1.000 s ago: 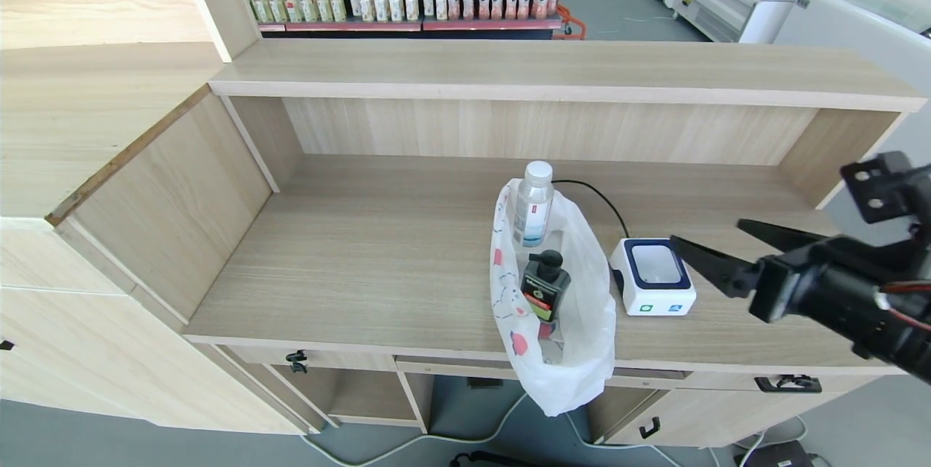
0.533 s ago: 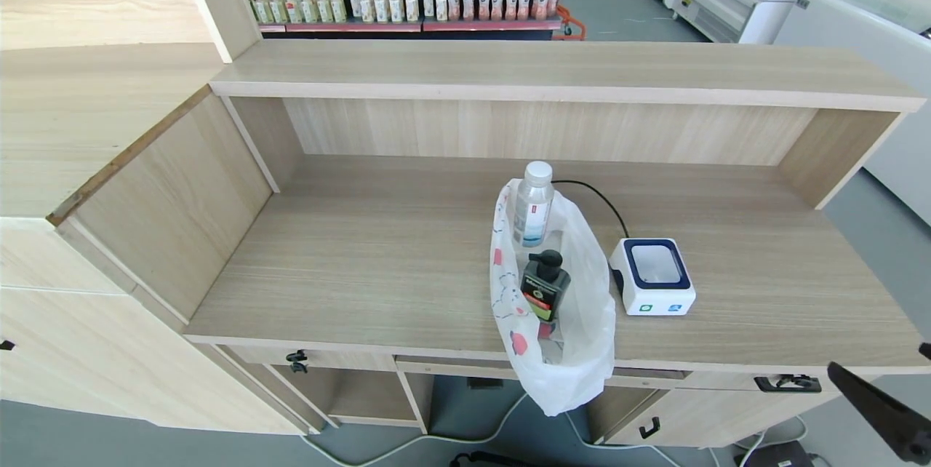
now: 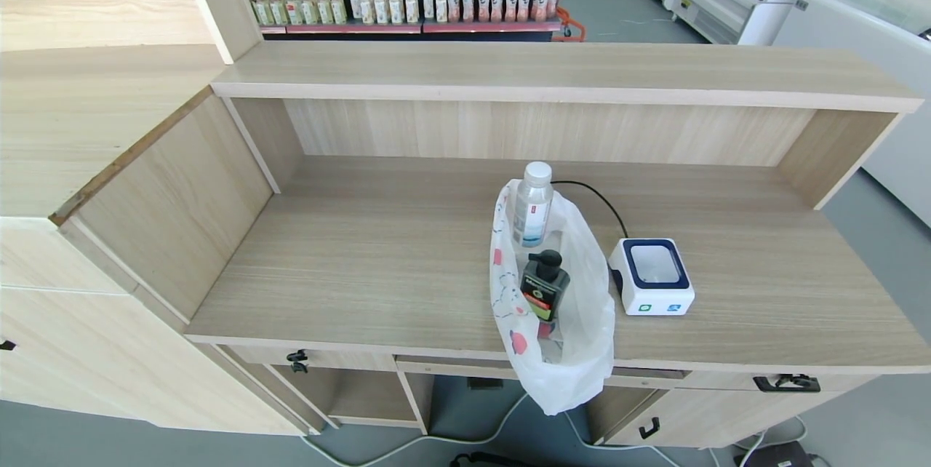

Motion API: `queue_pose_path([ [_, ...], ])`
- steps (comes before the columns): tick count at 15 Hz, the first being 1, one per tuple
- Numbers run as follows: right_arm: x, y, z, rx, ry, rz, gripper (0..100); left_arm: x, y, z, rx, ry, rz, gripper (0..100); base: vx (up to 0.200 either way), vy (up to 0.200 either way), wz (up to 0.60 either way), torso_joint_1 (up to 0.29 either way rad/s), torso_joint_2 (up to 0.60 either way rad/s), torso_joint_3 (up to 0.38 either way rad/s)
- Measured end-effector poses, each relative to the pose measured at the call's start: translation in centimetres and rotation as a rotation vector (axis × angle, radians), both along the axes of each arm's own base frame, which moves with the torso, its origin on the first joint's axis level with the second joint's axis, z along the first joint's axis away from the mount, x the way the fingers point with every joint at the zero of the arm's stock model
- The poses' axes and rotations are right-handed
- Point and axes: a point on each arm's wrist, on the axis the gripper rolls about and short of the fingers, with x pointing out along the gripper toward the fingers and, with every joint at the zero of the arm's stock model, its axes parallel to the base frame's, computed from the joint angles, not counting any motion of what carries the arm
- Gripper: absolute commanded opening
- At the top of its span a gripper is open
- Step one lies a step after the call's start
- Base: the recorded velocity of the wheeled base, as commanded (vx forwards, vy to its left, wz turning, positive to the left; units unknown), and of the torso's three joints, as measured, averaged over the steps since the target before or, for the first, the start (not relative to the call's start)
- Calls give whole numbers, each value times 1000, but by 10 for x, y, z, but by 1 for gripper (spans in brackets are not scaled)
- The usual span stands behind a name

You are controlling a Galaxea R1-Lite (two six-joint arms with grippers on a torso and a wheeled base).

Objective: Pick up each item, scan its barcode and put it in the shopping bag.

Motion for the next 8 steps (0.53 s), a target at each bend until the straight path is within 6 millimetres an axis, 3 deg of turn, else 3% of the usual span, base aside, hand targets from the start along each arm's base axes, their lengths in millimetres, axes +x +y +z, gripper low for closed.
queue_pose_path([
  [8,-8,0,-3,56,-94,-37,100,0,0,0,0,0,0,100,0,0,0,0,0,0],
])
